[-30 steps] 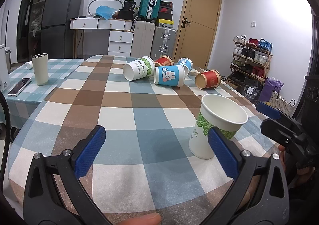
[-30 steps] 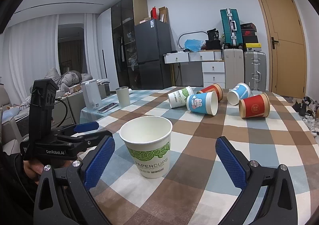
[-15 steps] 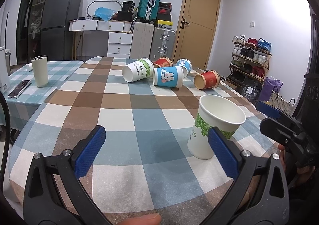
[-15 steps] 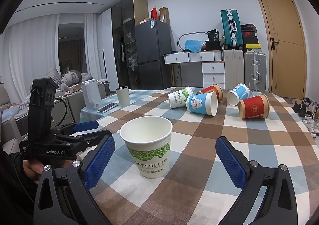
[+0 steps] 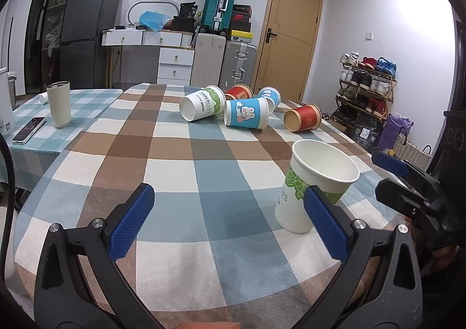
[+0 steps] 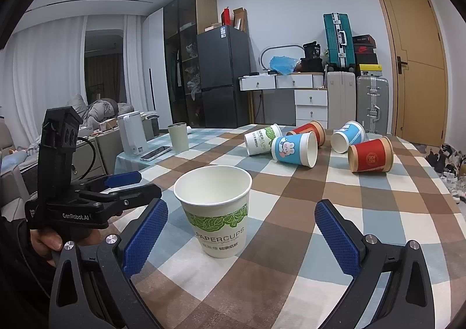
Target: Flip cup upright
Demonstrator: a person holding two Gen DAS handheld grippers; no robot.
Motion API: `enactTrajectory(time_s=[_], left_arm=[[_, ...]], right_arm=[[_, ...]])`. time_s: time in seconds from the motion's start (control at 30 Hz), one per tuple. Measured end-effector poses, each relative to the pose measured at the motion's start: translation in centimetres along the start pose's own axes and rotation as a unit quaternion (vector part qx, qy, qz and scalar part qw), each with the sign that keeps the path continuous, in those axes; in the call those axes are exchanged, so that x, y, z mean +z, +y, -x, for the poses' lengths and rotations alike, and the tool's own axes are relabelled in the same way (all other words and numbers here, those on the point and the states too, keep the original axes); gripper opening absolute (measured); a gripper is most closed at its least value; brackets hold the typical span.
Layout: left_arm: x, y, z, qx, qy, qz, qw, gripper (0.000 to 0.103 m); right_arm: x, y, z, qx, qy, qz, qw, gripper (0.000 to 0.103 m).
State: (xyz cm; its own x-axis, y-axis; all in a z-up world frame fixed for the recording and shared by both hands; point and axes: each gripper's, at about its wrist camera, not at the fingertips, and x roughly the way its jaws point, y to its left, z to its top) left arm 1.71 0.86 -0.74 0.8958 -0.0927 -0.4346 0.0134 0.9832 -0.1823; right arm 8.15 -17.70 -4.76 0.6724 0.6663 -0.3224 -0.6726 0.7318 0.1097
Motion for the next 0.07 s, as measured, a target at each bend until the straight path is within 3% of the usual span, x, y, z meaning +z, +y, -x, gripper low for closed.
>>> enactTrajectory(time_s=[0.07], left_arm=[[0.09,0.01,0.01,0.000,-0.001,0.000,1.0000,0.102]], right_arm=[[-0.01,-0.01,0.00,-0.001,0.000,0.001,1.000,0.103]])
